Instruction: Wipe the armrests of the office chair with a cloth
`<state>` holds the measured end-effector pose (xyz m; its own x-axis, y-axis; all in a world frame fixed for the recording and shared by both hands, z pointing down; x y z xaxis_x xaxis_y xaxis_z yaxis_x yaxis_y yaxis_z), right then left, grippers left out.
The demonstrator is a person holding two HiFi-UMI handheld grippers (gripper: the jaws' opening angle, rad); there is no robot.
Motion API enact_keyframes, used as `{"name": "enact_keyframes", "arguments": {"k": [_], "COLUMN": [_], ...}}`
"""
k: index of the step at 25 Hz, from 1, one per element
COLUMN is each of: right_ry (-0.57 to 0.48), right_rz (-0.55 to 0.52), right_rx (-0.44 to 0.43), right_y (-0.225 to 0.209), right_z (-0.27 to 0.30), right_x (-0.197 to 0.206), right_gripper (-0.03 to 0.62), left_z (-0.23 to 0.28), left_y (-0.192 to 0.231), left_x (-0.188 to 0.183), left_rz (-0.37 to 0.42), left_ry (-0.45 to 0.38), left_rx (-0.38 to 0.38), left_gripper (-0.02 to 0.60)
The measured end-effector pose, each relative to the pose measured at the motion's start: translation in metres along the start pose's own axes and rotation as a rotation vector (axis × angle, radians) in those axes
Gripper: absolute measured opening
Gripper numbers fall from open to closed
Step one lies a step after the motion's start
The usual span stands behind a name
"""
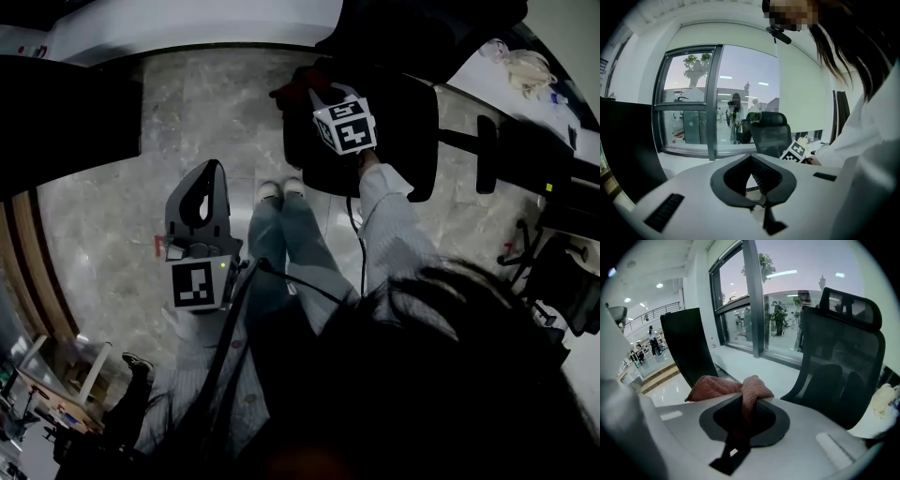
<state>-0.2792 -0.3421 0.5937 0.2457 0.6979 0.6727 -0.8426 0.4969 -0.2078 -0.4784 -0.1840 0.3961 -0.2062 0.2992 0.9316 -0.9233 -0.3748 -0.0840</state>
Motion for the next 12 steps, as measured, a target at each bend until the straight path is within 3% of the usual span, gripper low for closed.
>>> {"name": "enact_keyframes", "arguments": {"k": [6,12], "right_ry": [0.026,0.032], "right_rz": [0.075,0.124], "right_rx": [0.09,0.03], "right_y": [-0.044,-0.023], "right_z": [0.039,0.017], "right_x": [-0.038,-0.026], "right_gripper": [0.036,0.034], "left_z": [-0.002,0.002], "left_y": [0.012,0.014], "left_x": [0.004,0.006], "left_rz": [0.013,0.001], "left_ry": [0.01,0.006], "left_rx": [-0.014,-0.012], "left_gripper": [0.003,0.004]}}
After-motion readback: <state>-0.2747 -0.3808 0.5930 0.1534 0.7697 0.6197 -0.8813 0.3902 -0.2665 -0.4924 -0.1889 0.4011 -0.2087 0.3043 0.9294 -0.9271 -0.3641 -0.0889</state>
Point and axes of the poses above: the fingertips, and each gripper's own axes: z forward along the fingers, y to its left, x out of its underside, the point moved 5 cm from there along -z, backward along the fingers, and after that the axes turned 9 degrees about z, right-handed, at the moved point
